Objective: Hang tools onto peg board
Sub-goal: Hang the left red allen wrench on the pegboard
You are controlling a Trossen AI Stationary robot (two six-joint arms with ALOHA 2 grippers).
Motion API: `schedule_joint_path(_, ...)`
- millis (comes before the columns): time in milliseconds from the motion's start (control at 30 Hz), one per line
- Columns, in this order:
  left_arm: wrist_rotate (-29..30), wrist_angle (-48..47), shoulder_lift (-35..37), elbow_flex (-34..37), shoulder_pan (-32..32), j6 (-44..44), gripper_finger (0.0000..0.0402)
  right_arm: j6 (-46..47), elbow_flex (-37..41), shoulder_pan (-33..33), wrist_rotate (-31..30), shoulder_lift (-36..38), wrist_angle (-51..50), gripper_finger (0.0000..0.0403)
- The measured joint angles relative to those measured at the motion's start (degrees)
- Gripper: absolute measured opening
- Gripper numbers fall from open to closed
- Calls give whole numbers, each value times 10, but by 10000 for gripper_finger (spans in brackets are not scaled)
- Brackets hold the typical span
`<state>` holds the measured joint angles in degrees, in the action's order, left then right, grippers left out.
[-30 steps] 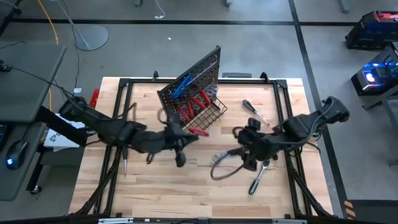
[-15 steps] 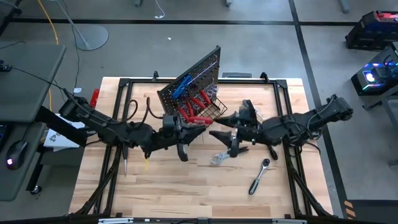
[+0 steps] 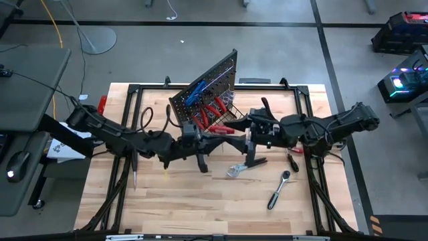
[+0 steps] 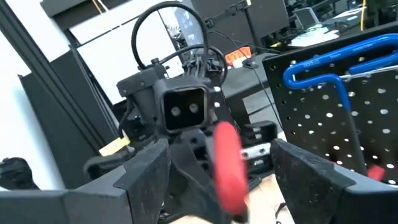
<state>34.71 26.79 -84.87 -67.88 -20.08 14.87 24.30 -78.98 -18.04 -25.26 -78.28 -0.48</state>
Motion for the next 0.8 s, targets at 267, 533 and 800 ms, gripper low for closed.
schedule_joint_path(267,3,4,-5,0,12,5,0,-3,0,4,17,-2,-2,263)
schedule_joint_path(533,-13,1,-5,0,21,11,0,-2,0,17,15,-2,-2,217)
schedule_joint_path(800,-12,1,-5,0,21,11,0,-4,0,31,20,-2,-6,118)
